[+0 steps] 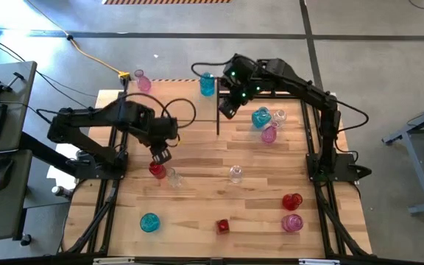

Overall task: Sort vases onto shelf
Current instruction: Put the top left red vase on the shelf

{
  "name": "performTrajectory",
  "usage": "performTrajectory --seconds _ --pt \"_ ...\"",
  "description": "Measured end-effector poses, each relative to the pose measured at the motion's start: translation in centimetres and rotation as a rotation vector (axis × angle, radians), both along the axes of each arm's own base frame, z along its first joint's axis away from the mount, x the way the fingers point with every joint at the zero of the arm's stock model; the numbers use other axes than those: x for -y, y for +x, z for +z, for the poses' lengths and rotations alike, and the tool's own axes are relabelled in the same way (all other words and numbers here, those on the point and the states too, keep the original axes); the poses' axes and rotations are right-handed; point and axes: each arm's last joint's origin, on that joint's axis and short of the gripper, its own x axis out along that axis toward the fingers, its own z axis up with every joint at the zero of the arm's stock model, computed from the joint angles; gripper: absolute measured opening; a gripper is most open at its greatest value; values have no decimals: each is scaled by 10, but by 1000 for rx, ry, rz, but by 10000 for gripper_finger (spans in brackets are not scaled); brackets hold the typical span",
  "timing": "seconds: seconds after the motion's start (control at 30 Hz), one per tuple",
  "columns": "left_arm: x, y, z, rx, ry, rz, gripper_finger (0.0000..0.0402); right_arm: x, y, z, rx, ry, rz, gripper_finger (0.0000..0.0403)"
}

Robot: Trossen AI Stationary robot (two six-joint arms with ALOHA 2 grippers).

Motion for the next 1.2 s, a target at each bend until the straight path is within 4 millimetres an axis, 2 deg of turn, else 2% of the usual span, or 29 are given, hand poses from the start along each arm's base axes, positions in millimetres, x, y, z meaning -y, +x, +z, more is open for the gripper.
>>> performTrajectory --seconds 0.3,0.6,0.83,1.2 --pt "9 -20 -38 -34 -12 54 101 -39 11 0 1 34 46 76" --pt "9 -43 -72 -90 -20 152 101 -71 16 -1 -9 42 71 76" --pt "11 -45 -89 -57 -82 153 101 -81 17 -1 -10 47 78 76" --pt "17 -45 -90 -49 -88 139 101 -81 17 -1 -15 32 65 76"
